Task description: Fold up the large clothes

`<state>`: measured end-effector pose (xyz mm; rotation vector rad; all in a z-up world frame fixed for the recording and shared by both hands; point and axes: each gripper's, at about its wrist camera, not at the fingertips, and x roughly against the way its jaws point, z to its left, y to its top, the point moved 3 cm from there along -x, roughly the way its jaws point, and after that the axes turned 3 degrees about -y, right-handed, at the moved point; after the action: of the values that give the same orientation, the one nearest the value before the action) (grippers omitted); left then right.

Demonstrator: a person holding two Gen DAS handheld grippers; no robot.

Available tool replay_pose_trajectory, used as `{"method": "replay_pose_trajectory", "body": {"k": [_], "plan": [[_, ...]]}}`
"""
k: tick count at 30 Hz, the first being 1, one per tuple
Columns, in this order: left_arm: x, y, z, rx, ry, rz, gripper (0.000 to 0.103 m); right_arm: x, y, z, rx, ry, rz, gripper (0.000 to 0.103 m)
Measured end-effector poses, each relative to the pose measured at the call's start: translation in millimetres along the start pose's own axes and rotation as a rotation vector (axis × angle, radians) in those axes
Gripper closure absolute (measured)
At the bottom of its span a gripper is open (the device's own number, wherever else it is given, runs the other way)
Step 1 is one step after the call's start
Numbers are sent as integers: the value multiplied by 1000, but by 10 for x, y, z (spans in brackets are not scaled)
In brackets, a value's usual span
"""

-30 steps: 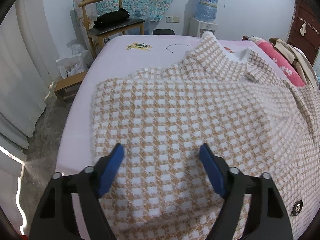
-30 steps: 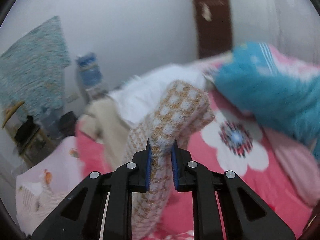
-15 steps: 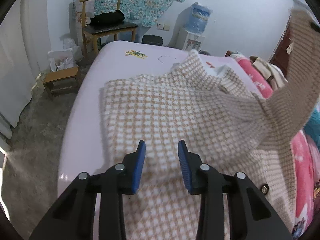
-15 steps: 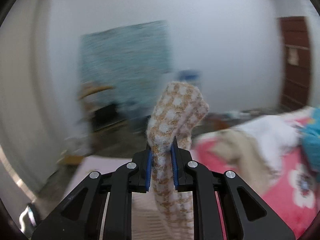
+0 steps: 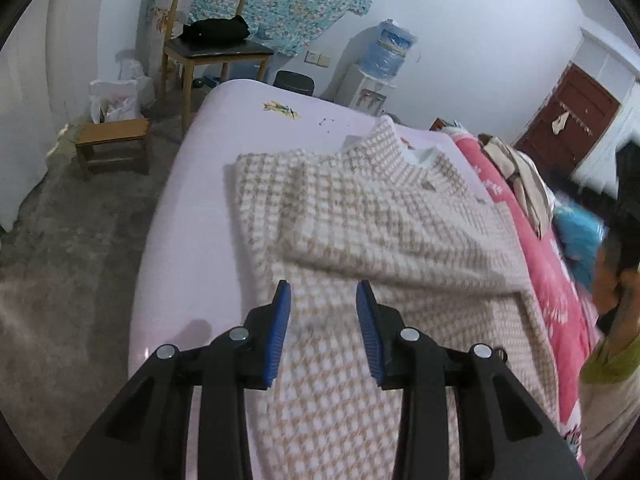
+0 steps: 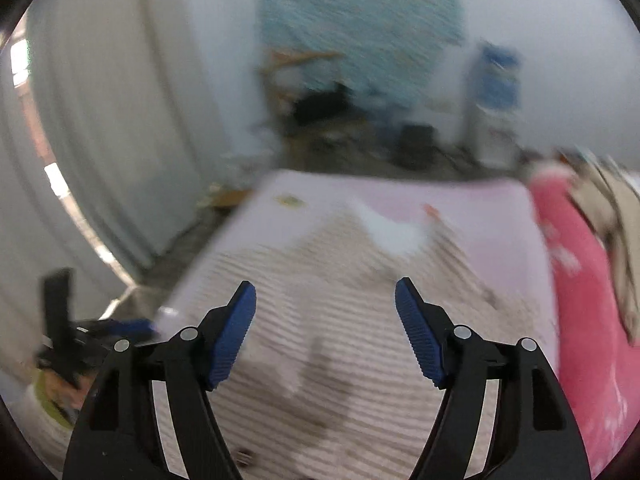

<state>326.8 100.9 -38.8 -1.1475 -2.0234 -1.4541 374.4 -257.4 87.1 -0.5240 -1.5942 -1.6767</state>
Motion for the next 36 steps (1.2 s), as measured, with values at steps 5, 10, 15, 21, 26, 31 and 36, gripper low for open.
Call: {"method": "replay_pose_trajectory", "body": {"k": [5, 10, 15, 21, 26, 31, 36], "plan": [[-450, 360, 118, 74, -2, 20, 66, -93, -248, -711, -177, -91, 59, 34], [-943, 585, 157, 67, 52, 97, 65, -152, -567, -1224, -328, -81, 78, 34], [-909, 596, 15, -15, 116, 50, 96, -194, -697, -1363, -347, -90, 95, 34], [-700, 331, 53, -38, 214, 3, 96, -346, -801, -1421, -339, -89, 130, 40], [-737, 270, 131, -9, 203, -10, 95, -660, -800, -1314, -287, -80, 183, 57], [-655, 408, 13, -52, 237, -72, 95, -801, -715, -1274, -266, -83, 190, 83], [-670, 412, -15, -77, 269, -92, 96, -701, -676, -1232, -271, -108, 121, 90]]}}
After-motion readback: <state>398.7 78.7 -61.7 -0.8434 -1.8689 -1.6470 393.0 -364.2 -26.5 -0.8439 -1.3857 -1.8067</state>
